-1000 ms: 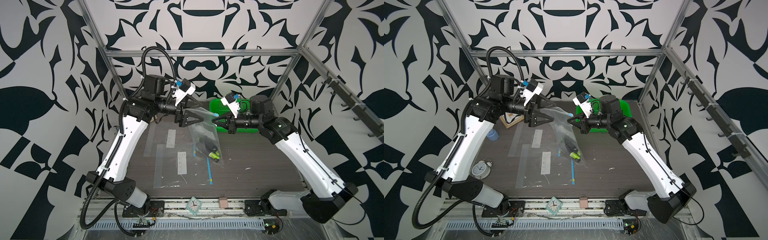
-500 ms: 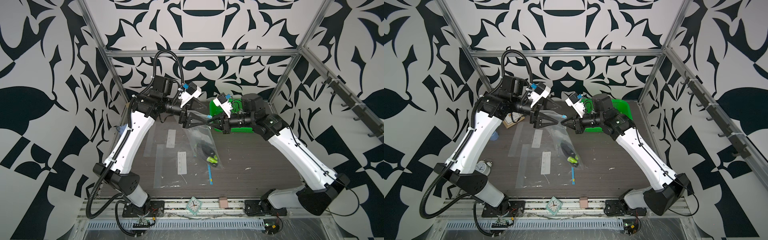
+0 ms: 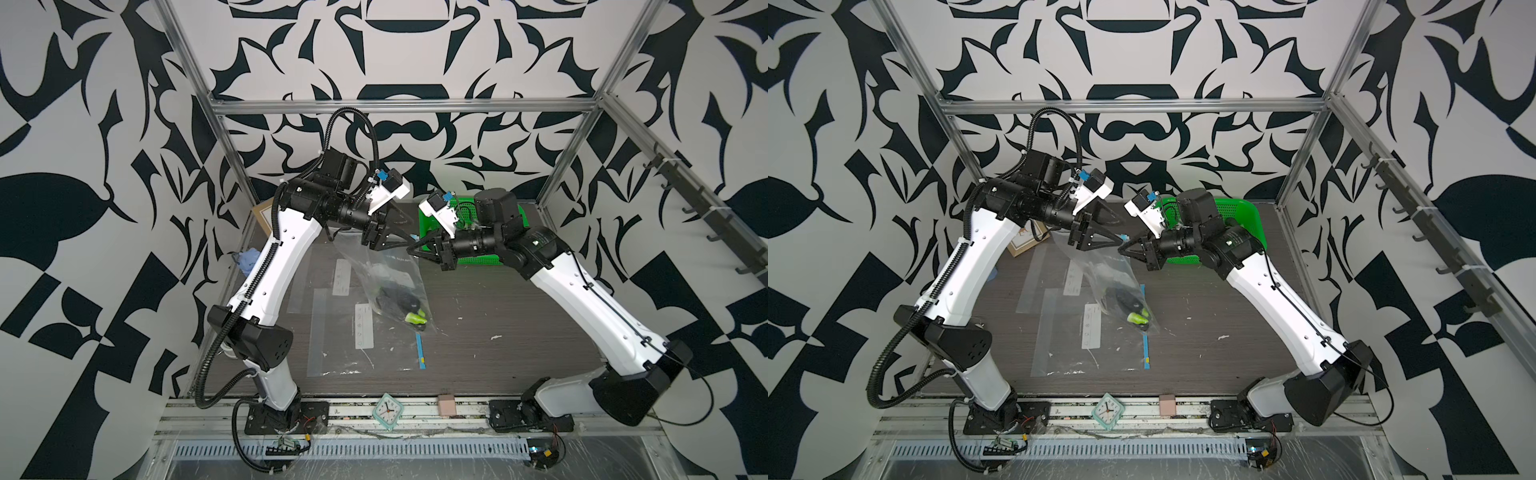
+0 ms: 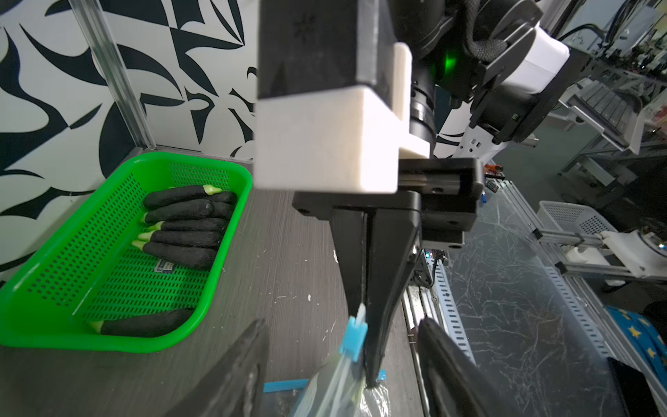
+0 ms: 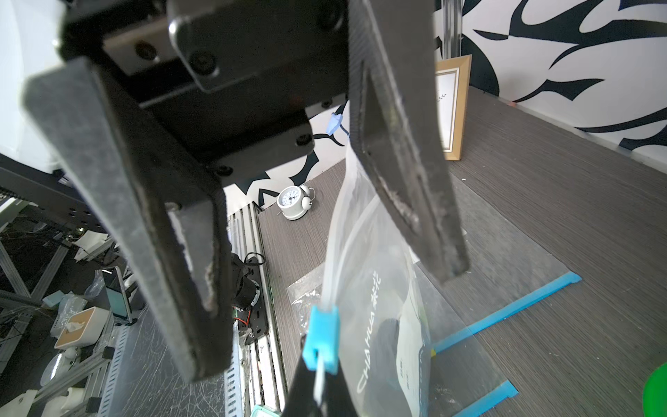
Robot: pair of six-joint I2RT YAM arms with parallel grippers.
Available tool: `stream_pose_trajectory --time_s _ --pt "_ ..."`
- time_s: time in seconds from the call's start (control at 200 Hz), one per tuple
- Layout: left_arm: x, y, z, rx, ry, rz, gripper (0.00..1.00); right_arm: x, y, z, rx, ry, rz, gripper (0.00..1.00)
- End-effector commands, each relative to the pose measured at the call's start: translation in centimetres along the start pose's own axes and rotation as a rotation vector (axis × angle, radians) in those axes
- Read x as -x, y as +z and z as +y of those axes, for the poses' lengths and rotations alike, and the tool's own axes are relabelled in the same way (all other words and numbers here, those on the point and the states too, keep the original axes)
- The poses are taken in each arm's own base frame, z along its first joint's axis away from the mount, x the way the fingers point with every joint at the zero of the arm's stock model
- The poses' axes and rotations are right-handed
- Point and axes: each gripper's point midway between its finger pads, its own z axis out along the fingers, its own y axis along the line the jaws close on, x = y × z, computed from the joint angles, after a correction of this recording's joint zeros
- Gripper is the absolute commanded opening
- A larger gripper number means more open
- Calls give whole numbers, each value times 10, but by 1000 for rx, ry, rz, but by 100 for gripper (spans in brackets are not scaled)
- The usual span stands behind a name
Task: Place the eggplant in a zip-top bag and seal the zipper
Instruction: Zip the zipper on the zipper food storage bag.
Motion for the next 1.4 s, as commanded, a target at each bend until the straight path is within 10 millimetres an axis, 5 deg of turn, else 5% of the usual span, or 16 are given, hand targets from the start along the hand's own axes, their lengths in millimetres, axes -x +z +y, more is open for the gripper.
stream_pose_trajectory --time_s 0.0,0.655,1.12,1.395 --pt "-6 -1 -7 -23 -20 29 65 21 -9 12 1 -71 -53 0" --pt "-19 3 -3 -34 -45 64 51 18 -2 7 -11 -65 -32 0" --pt "-19 4 -3 -41 -43 62 14 12 2 -1 -32 -59 -17 0" --pt "-20 4 -4 -44 -46 62 0 13 2 -4 -47 -65 -29 0"
